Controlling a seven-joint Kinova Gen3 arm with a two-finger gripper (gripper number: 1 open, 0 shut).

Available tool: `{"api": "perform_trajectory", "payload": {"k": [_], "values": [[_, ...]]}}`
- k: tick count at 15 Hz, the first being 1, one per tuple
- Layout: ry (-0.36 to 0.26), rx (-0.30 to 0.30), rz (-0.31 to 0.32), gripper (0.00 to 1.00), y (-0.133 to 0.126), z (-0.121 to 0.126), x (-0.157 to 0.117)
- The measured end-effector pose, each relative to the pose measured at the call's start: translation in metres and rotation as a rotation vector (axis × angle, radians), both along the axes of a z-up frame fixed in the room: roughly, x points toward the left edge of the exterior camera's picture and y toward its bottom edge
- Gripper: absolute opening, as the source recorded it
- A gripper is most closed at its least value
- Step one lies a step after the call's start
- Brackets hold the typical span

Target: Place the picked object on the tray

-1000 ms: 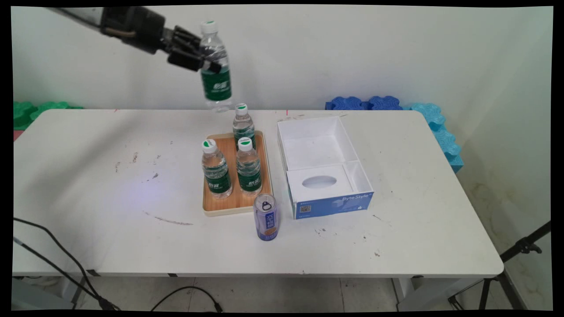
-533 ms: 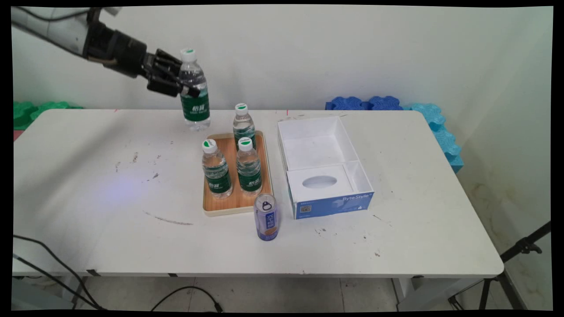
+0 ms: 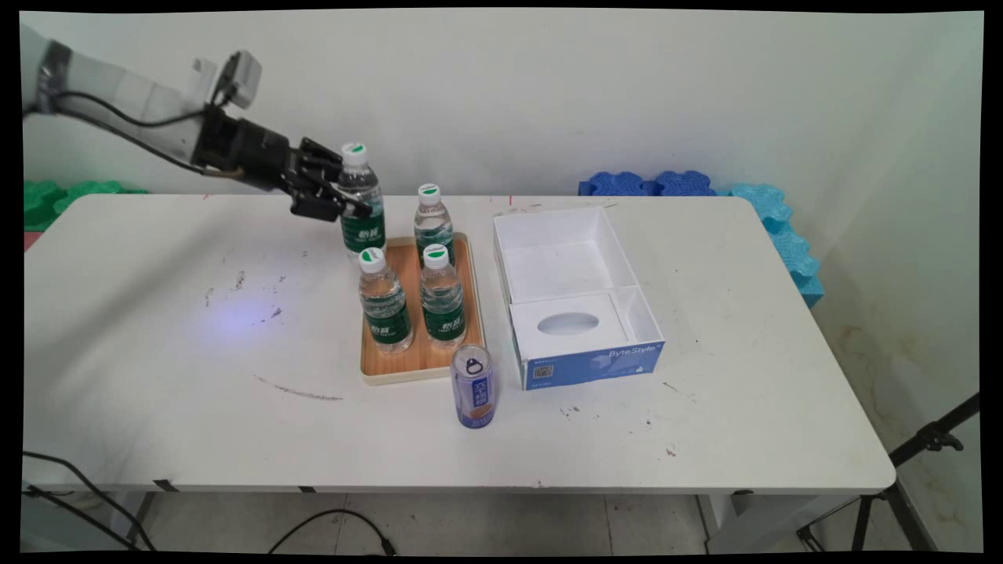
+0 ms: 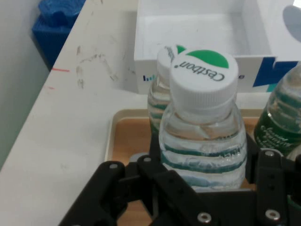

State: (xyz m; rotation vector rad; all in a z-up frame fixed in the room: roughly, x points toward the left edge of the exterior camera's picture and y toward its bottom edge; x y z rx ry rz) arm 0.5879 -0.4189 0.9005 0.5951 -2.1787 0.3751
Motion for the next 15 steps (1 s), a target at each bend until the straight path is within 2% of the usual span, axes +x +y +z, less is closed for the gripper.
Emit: {"api": "perform_trajectory", "payload": {"k": [5, 12, 13, 15], "values": [[-0.002, -0.007, 0.008, 0.0, -0.008, -0.037, -0.012], [-0.007, -0.009, 0.012, 0.0, -0.01, -0.069, -0.019], [-0.004, -0.01, 0.013, 1.0, -0.011, -0.072, -0.02], [0.0, -0.011, 0.014, 1.0, -0.01, -0.077, -0.022]]}}
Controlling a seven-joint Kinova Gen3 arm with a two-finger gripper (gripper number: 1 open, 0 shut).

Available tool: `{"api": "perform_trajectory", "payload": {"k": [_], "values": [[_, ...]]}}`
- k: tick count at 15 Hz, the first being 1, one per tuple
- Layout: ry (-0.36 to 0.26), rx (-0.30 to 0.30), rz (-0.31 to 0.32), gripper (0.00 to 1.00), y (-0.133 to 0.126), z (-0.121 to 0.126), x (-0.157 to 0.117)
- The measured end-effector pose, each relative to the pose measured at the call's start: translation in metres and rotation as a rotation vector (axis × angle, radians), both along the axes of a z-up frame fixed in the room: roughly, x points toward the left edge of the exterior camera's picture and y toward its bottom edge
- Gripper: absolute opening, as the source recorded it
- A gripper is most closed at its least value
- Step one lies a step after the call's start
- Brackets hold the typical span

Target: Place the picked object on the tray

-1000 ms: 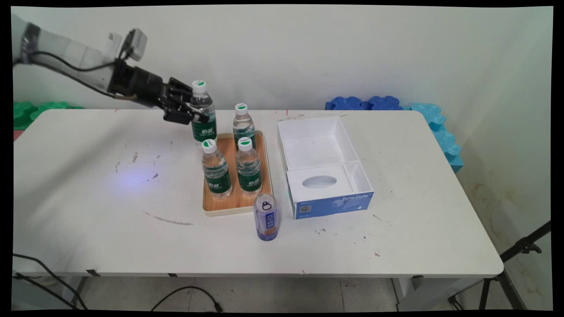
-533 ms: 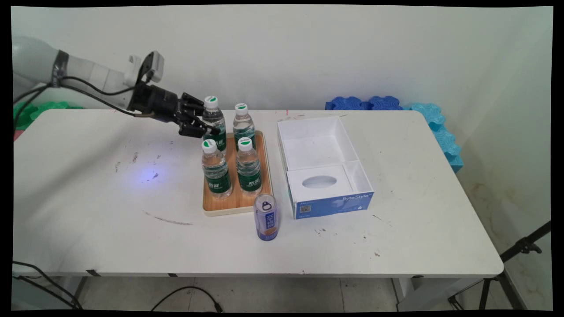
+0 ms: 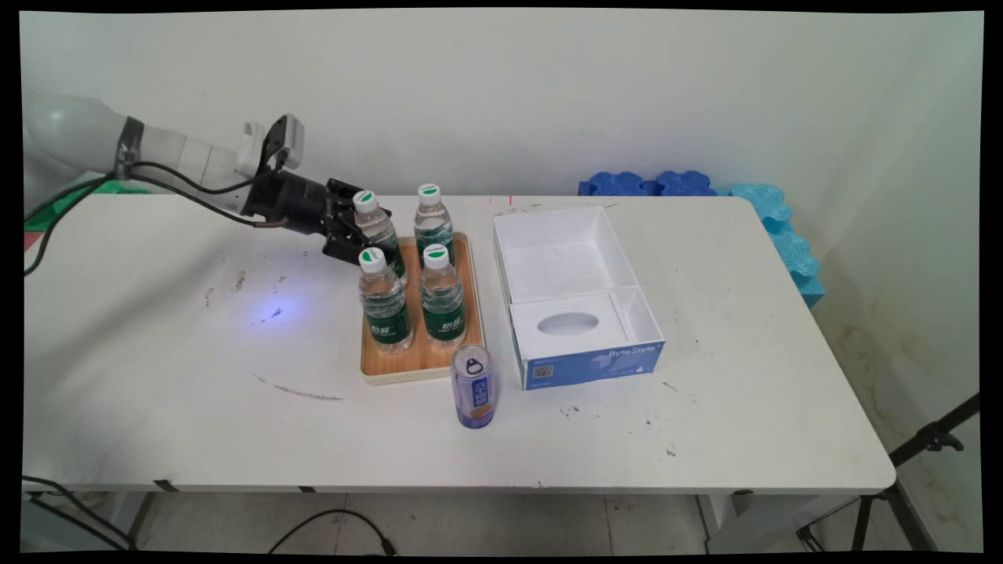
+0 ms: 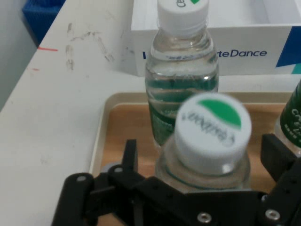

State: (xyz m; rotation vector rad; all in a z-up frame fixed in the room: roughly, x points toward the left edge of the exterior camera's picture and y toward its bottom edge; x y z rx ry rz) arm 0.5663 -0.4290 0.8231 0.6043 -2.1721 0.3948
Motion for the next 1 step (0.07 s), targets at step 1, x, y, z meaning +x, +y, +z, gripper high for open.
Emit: {"api": "perform_trajectory", "payload": {"k": [1], "values": [[0.002, -0.002, -0.001, 1.0, 0.0002, -0.001, -0.0006]]}}
